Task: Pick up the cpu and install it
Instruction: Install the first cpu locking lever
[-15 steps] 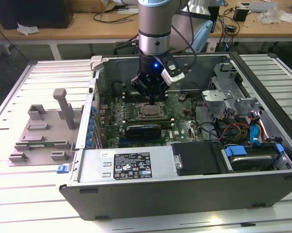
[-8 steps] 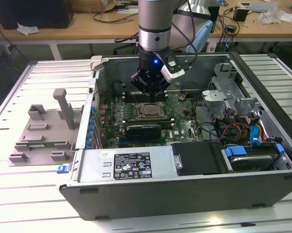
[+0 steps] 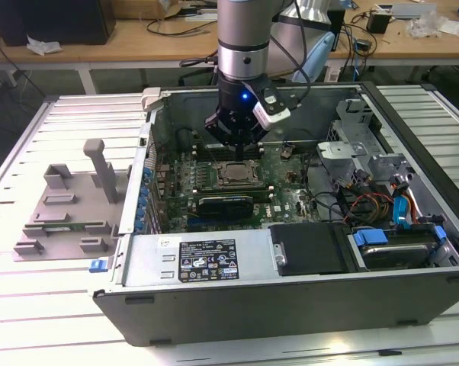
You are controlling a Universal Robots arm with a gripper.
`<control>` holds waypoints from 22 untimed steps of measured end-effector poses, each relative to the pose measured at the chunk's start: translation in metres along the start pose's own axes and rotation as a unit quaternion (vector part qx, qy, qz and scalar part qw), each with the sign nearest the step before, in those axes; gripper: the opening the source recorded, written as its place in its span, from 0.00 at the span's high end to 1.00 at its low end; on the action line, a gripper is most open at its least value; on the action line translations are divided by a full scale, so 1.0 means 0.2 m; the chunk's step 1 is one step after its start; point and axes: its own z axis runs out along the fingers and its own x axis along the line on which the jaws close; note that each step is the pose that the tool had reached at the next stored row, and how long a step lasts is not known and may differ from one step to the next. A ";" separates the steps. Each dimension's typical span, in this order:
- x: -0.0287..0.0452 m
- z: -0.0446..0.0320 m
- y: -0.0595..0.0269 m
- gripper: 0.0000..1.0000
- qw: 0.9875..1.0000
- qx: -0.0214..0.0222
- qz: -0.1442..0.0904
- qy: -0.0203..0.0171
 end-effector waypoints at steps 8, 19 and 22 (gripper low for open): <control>0.131 0.002 0.007 0.89 1.000 -0.001 0.000 0.000; 0.326 0.002 0.019 0.89 1.000 -0.001 0.000 0.000; 0.326 -0.016 0.019 0.89 1.000 -0.001 0.000 0.000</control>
